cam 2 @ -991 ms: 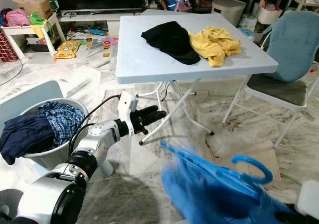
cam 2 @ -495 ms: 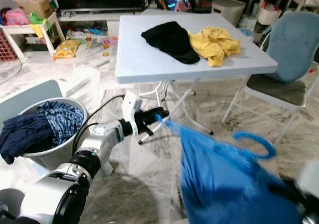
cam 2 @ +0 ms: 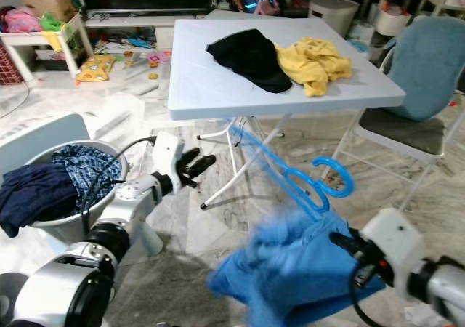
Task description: Hang hanger
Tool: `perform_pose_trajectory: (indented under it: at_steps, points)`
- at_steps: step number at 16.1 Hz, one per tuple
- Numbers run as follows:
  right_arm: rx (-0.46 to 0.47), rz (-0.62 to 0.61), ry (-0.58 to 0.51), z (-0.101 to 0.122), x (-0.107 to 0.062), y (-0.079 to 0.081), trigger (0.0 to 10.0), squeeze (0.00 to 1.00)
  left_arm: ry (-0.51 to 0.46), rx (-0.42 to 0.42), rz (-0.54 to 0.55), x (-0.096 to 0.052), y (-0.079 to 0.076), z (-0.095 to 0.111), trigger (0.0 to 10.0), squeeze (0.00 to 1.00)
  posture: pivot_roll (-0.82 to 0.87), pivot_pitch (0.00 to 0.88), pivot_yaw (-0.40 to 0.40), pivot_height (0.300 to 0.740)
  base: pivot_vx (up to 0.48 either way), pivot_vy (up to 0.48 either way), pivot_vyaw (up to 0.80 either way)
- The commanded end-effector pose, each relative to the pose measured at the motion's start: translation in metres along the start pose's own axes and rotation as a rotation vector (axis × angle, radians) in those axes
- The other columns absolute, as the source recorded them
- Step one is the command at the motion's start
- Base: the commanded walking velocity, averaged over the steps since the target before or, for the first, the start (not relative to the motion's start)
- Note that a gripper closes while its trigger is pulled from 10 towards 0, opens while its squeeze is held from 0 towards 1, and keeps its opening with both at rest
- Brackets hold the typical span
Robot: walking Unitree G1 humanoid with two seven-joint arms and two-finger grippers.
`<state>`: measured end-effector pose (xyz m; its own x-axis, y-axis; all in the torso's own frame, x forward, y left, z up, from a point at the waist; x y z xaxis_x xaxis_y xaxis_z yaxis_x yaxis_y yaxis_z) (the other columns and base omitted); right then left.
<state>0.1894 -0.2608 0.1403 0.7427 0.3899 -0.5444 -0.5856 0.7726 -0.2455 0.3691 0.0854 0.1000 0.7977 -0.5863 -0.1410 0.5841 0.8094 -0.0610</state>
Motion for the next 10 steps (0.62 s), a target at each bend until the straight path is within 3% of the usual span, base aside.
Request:
perform_pose_trajectory:
  at_steps: [1,3,5,7,10]
  points:
    - [-0.035,-0.002,0.015,0.0,0.001,-0.001,10.0,0.0,-0.017,-0.008,-0.009,0.0,0.001,0.004,10.0,1.0,-0.04,0.0,-0.032,0.74,0.0,0.0,0.0]
    - [-0.075,-0.021,0.047,-0.004,0.005,-0.005,10.0,0.0,-0.042,-0.03,-0.135,0.001,-0.012,0.004,10.0,1.0,-0.04,0.0,-0.028,0.74,0.0,0.0,0.0]
    - [-0.122,-0.05,0.069,-0.005,0.007,-0.012,10.0,0.0,-0.041,0.001,-0.247,0.001,-0.025,0.003,10.0,1.0,-0.04,0.0,-0.025,0.74,0.0,0.0,0.0]
    - [-0.241,-0.063,0.093,-0.004,0.014,-0.021,10.0,0.0,-0.021,0.034,-0.505,-0.004,-0.047,0.0,10.0,1.0,-0.04,0.0,-0.022,0.74,0.0,0.0,0.0]
    - [-0.361,-0.01,0.119,-0.004,0.017,-0.029,10.0,0.0,-0.026,0.09,-0.707,-0.011,-0.055,0.012,10.0,1.0,-0.03,0.0,-0.025,0.74,0.0,0.0,0.0]
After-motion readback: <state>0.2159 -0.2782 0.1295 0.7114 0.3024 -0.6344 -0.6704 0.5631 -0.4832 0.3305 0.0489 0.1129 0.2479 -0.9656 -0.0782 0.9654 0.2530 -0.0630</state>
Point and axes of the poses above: a point about 5 cm out from each wrist's last joint towards the gripper, its own x axis pointing out of the wrist towards the gripper, its own z axis along the axis of the wrist's last joint, y = z × x, the point moved 1 cm from there along x, pointing out of the wrist towards the gripper, and after that the axes turned 2 degrees about x, right-handed, at the moved point
